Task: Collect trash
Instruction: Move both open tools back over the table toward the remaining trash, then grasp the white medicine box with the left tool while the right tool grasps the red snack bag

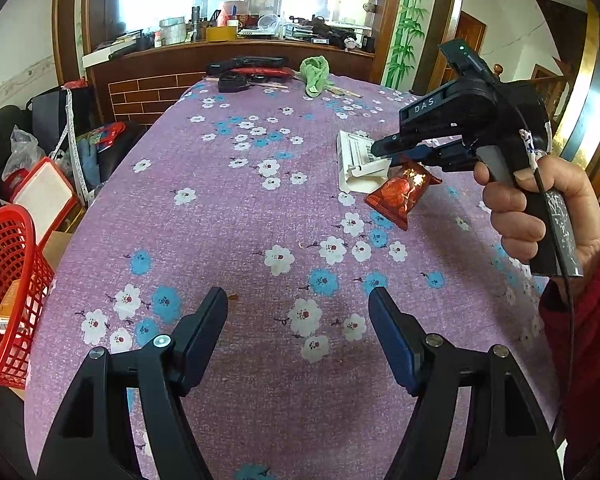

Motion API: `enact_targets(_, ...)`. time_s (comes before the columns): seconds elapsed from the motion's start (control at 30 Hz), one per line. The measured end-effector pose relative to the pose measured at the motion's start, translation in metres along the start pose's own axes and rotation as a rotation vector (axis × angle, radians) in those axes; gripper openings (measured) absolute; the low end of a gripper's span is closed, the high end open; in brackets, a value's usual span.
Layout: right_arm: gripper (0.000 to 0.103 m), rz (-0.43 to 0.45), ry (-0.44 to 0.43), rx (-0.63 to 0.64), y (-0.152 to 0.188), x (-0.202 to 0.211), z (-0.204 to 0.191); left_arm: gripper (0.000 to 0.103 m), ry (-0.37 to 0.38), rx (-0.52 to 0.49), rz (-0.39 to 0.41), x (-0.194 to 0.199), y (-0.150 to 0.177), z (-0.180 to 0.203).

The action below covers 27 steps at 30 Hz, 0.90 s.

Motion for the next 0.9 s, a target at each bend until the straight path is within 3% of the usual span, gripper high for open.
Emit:
enact_targets(0.17,0.035,-0.035,-0.002,-0.025,0.012,-0.004,0.006,0.072,-0.004,-0.003,0.011,0.003,-0.003,-0.004)
enact_targets(0.4,0.035,-0.153,-0.111,0.021,0.083,0.021,-0.012,0.072,-0.024,0.009,0.023,0.007,-0.01,-0.019)
enact_targets(0.5,0.041,-0.214,-0.15,0.072,0.108,0.028,-0.026,0.072,-0.015,0.023,0.016,0.007,-0.017,-0.02)
enact_targets(0.7,0.045,-0.138,-0.161,0.084,0.108,0.051,-0.018,0.072,0.072,0.074,-0.05,0.003,-0.026,-0.01)
enact_targets(0.9,0.047,-0.11,-0.212,0.095,0.12,0.06,-0.015,0.072,0.011,0.061,-0.045,-0.008,-0.035,-0.009)
Point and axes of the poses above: each gripper's, at about its wrist camera, not at the fingertips, and x roughly against the way its jaws point, z to its right, y to its underside, the point moved 3 cm from there along -x, roughly the way its jaws point, and after that the axes turned 15 degrees about -y, right-handed, at the moved point
